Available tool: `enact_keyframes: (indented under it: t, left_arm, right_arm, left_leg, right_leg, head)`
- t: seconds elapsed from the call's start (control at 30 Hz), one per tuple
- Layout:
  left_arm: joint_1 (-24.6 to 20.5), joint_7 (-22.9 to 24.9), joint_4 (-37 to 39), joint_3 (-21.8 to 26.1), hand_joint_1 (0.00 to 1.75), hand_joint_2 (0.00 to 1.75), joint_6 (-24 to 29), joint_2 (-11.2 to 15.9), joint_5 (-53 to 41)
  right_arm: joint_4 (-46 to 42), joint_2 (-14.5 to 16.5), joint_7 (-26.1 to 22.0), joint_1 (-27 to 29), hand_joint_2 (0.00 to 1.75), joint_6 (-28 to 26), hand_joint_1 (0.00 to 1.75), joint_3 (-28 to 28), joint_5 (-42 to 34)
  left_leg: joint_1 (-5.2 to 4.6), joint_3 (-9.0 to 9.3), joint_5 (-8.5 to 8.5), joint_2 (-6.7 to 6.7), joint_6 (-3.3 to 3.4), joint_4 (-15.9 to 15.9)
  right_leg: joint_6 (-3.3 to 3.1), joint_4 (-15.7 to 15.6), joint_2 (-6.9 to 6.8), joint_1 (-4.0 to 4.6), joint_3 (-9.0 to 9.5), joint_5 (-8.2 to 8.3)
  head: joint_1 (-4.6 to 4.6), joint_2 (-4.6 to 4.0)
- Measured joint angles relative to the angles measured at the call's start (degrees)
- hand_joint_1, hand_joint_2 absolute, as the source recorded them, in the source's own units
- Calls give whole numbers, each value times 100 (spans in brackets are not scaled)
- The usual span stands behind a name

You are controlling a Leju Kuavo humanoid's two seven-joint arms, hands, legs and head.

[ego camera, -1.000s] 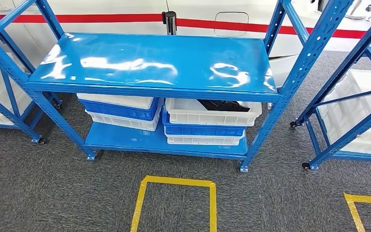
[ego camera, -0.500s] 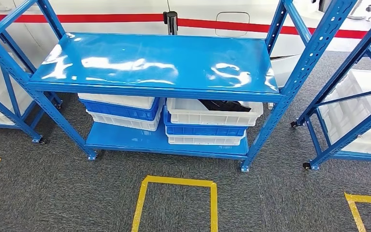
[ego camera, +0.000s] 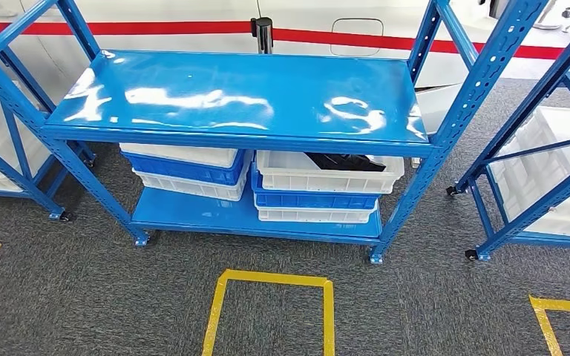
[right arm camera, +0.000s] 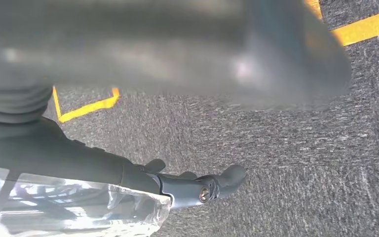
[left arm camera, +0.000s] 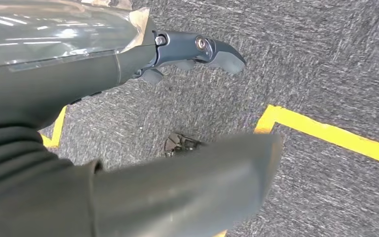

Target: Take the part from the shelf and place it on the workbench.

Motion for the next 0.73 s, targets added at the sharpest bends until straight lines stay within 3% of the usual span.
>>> enact_keyframes:
  t: [0.1,0.33,0.4,0.47,0.53,0.73]
  left_arm:
    - [78,0,-34,-196,0,175,-22,43,139]
    - [426,298,-213,-1174,0,175,-245,198,735]
    - [521,393,-272,-1457,0,87,-316,241,910]
    - [621,493,-334,-1756,0,0,-388,285,1088]
    - [721,596,-397,-2071,0,0,-460,328,1271]
    - [988,871,-567,-2882,0,0,-660,450,1763]
  right_arm:
    - [-27,-8,-86,51,175,56,0,41,48]
    - [-200,-69,-39,291,175,595,0,268,-6]
    - [-263,-93,-9,357,175,766,0,345,-29]
    - [-332,-119,18,424,87,941,0,428,-54]
    - [-401,-145,55,493,0,1121,0,513,-82]
    - [-589,-216,144,685,0,1607,0,747,-151]
  left_leg:
    - [0,-1,0,0,0,0]
    - [0,-9,-2,-1,1,0]
    - [0,-8,-3,-1,1,-1]
    - [0,-8,-3,-1,1,-1]
    - [0,-8,-4,-1,1,-1]
    - [0,-8,-5,-1,1,-1]
  right_leg:
    - [0,0,0,0,1,0]
    - [0,0,-1,0,-6,-1]
    - [0,0,-1,0,-6,-1]
    - [0,0,-1,0,-6,-1]
    - [-1,0,-1,0,-6,-1]
    - [-1,0,-1,0,-6,-1]
  head:
    - [0,0]
    - [0,0]
    - [-1,0]
    - [0,0]
    - [0,0]
    - [0,0]
